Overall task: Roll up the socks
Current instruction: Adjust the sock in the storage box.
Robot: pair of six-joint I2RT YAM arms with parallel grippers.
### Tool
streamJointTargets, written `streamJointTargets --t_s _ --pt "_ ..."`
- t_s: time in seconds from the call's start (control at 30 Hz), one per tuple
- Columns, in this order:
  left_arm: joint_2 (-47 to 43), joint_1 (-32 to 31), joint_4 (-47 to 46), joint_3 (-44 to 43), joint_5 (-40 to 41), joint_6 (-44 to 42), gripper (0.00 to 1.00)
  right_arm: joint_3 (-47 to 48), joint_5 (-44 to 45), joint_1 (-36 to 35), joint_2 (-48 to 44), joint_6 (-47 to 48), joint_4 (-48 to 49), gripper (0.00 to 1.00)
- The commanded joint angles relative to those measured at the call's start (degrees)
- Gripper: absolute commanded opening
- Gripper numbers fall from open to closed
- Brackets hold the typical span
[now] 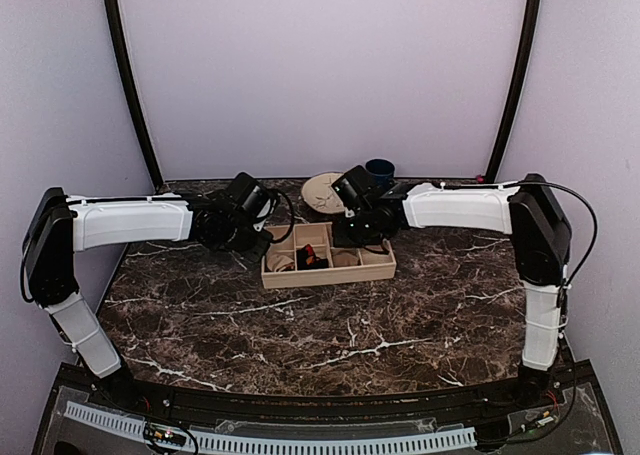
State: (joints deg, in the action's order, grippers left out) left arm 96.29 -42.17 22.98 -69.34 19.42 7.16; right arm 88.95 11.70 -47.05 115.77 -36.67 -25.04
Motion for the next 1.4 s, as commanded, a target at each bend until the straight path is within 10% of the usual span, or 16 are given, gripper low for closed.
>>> streamJointTargets --t_s 0.0,0.9,1.37 --pt "-1.87 0.75 -0.70 1.02 0.73 0.79 0.37 1.48 2.24 0.57 -3.25 0.54 0.87 0.00" --pt "-3.08 4.61 -1.29 6.76 -5.82 7.87 0.37 -1.98 -3.53 0.72 2.36 -1.40 -7.12 0.01" --pt "-0.32 11.49 -3.16 6.26 -13.45 12.05 0.38 -2.58 7.06 1.22 -7.46 1.69 2.55 0.12"
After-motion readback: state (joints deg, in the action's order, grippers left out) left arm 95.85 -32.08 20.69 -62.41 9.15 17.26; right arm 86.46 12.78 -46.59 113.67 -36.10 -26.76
